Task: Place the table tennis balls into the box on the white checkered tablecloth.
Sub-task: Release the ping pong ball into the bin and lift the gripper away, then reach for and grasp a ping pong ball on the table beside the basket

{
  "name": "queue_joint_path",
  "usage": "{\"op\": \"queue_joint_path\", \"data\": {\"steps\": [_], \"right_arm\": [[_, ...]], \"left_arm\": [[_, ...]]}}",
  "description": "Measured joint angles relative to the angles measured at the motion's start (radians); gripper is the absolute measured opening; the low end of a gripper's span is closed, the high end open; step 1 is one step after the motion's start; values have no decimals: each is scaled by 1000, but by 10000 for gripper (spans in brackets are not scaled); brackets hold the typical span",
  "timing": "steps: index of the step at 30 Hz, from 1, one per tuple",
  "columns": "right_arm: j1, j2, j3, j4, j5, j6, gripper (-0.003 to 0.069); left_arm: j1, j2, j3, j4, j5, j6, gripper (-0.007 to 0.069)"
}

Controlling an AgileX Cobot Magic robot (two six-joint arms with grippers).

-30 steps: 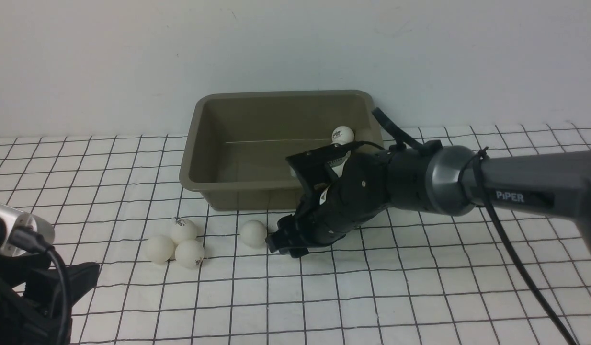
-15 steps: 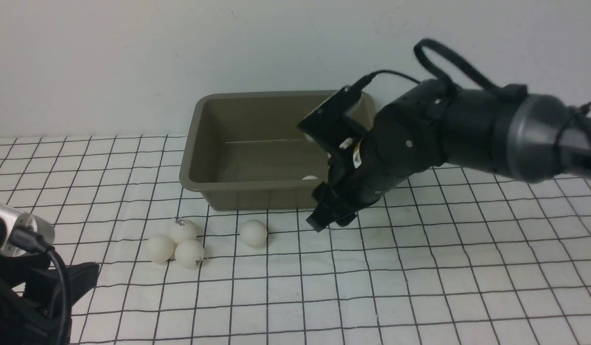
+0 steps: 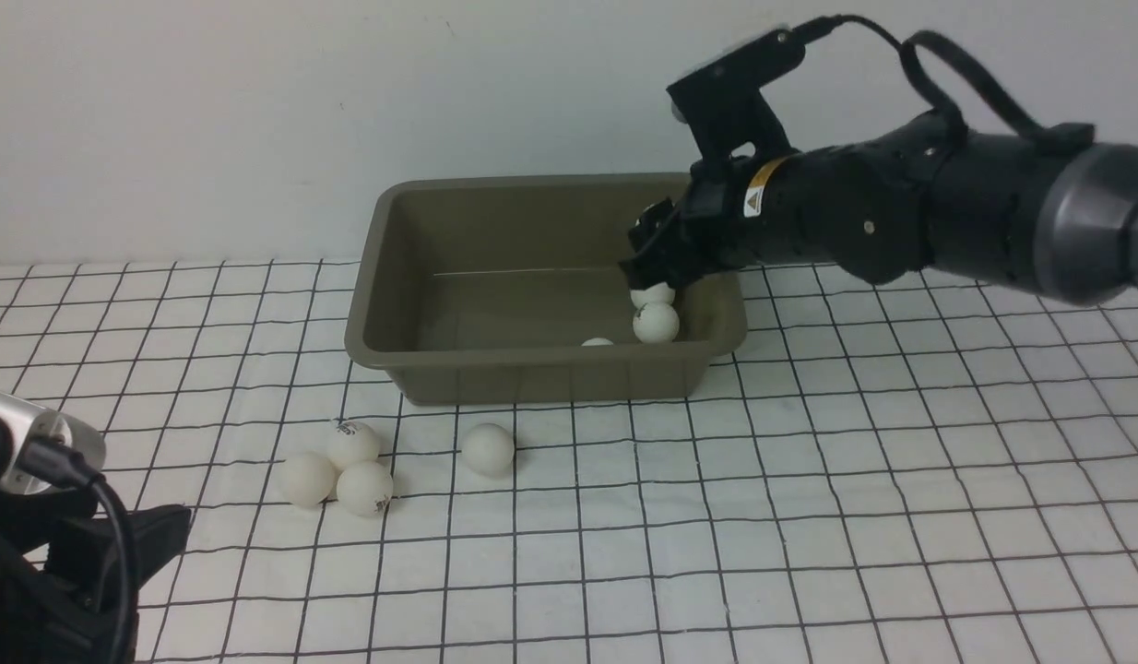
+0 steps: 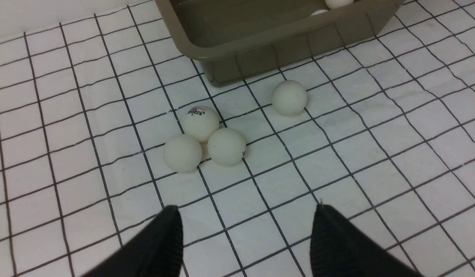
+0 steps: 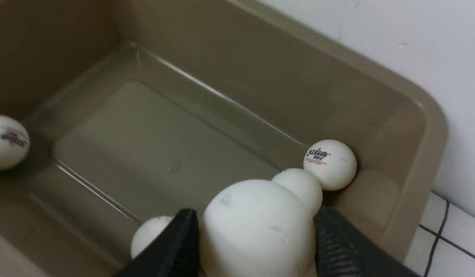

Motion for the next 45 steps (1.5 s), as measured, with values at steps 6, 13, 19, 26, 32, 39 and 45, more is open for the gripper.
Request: {"op": "queue_joint_path", "data": {"steps": [6, 13, 19, 26, 32, 39, 45], "right_arm": [[7, 22, 0, 0, -17, -22, 353], [7, 22, 0, 0, -29, -30, 353], [7, 22, 0, 0, -34, -40, 353], [7, 22, 0, 0, -36, -40, 381], [8, 22, 0, -1, -69, -40, 415], [15, 17, 0, -15, -83, -44, 417], [1, -108, 3, -63, -65, -36, 417]], "left_arm": [[0, 0, 0, -1, 0, 0, 405], [0, 0, 0, -3, 1, 0, 405], [0, 0, 0, -3, 23, 0, 405], [0, 0, 0, -3, 29, 0, 405], [0, 0, 0, -3, 29, 0, 405], [0, 0, 0, -3, 29, 0, 405], [0, 0, 0, 0, 29, 0, 405]]}}
